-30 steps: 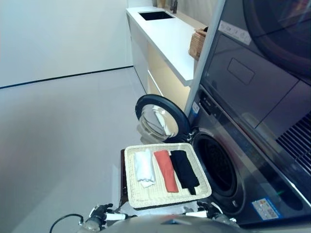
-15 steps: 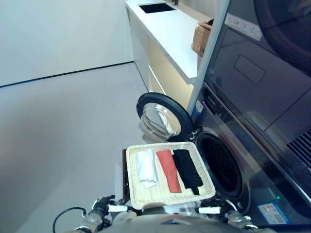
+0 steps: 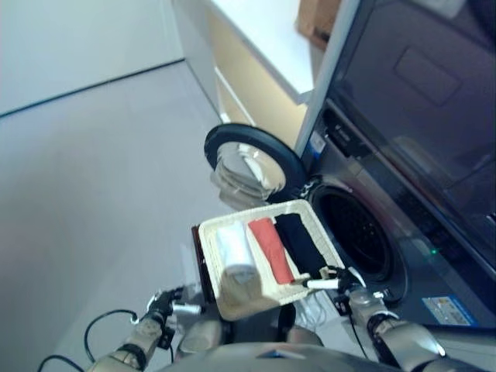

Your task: Pick up the clothes and place them into the washing machine

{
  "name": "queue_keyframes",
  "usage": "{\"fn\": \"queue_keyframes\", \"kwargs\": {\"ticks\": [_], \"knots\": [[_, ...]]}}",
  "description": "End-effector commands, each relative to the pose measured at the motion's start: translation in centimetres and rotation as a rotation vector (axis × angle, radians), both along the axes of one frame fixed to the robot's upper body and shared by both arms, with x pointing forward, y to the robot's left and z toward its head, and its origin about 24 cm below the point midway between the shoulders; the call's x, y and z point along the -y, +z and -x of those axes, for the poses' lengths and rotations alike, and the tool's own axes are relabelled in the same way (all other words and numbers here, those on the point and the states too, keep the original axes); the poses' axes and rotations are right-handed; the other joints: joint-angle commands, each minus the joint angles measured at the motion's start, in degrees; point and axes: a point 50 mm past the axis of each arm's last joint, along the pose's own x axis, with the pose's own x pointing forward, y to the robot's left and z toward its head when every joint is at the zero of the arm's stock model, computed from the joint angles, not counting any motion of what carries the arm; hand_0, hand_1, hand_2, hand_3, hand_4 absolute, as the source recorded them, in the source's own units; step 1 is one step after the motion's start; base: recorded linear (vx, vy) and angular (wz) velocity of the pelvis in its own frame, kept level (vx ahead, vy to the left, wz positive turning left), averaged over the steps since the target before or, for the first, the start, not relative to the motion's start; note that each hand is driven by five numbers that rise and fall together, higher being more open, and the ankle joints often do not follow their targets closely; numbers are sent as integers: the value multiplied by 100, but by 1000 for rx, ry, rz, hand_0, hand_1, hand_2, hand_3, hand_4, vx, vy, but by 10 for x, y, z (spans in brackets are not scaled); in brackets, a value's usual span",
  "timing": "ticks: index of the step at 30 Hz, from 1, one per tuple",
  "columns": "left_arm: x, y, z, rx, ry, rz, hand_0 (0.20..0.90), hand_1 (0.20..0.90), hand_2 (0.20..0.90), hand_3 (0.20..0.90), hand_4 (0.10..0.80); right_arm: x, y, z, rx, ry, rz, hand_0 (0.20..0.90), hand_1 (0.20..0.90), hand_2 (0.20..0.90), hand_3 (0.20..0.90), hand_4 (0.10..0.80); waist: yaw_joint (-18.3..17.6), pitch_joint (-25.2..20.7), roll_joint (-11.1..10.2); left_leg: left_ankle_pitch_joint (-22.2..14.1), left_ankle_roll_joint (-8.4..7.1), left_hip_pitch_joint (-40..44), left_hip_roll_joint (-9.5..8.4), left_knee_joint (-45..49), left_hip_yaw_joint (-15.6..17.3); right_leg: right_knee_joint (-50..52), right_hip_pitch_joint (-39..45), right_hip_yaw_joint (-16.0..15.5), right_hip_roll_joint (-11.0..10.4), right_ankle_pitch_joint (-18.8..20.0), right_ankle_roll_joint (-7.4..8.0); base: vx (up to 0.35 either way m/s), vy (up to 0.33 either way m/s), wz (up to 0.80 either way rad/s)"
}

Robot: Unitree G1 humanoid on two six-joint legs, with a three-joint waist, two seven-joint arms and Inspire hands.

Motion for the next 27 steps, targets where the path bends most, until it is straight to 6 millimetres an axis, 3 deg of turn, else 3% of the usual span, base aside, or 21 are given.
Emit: {"fn": "queue_keyframes", "kwargs": {"ticks": [1,11,23,27], "knots": [[11,10,-23,113,41,41,900,900,900,900,800,34,54,-45,160,2,190,900,900,900,900,800,88,229,98,-160,-354,-707,-125,572,-422,183,-296,76,-98,127,144,-99,2,-1],[21,29,-54,263,71,87,900,900,900,900,800,51,107,-80,235,61,446,900,900,900,900,800,247,565,269,35,-412,-1473,-118,584,-447,283,-1027,134,-149,168,153,-23,10,1],[24,28,-48,278,92,106,900,900,900,900,800,77,168,-101,347,19,659,900,900,900,900,800,402,850,484,71,-395,-2052,-237,705,-466,423,-1572,190,-175,203,129,10,29,2],[25,28,-50,285,101,109,900,900,900,900,800,77,174,-104,374,9,668,900,900,900,900,800,421,914,500,78,-390,-2193,-252,740,-471,438,-1689,169,-199,223,122,9,17,3]]}}
